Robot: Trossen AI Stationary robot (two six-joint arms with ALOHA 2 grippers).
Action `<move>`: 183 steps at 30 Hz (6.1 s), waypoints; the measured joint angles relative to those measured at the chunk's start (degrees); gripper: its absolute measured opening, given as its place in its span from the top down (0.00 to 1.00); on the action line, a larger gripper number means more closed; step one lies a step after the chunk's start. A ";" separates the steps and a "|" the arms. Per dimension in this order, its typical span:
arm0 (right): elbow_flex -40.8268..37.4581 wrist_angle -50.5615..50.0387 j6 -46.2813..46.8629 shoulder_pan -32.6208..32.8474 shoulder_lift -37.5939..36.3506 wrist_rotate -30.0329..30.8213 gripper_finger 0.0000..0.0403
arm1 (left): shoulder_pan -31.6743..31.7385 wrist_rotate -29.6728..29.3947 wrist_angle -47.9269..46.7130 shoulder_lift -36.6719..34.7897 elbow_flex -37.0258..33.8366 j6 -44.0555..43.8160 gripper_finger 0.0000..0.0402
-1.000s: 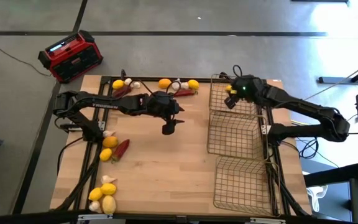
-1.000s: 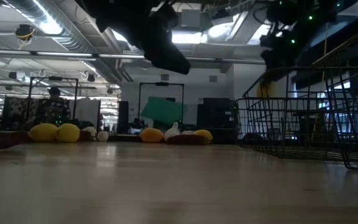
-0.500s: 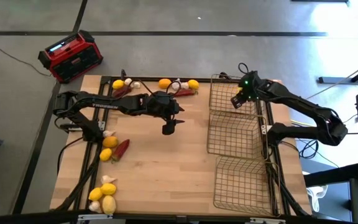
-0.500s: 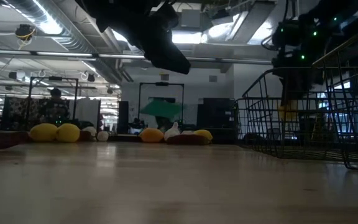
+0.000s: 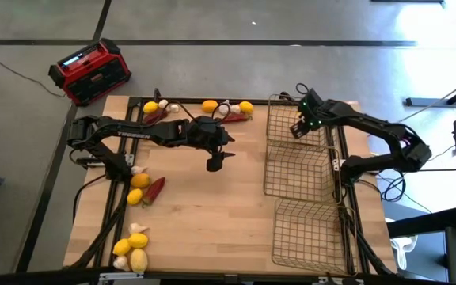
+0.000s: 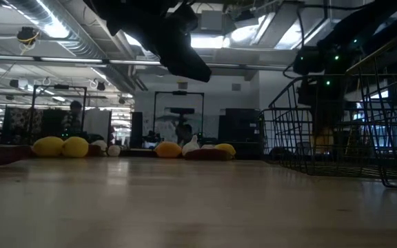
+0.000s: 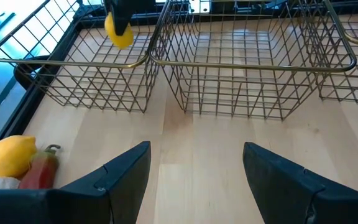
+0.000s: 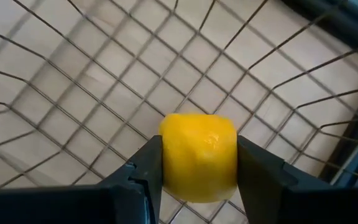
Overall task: Sort produce into baskets
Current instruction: Put the yellow lemon into the top wire basket
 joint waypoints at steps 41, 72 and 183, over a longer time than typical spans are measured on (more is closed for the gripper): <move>10.73 -1.61 -3.08 0.30 3.18 -0.04 0.32 | 0.00 0.00 0.38 0.00 0.00 -0.13 0.37; 11.26 22.25 -7.76 22.66 -4.62 0.66 0.32 | 13.13 -10.73 -9.65 0.00 0.35 4.57 0.37; 11.23 34.66 -4.70 31.35 3.00 -20.75 0.32 | 2.96 2.17 -10.30 -0.44 9.86 12.74 0.44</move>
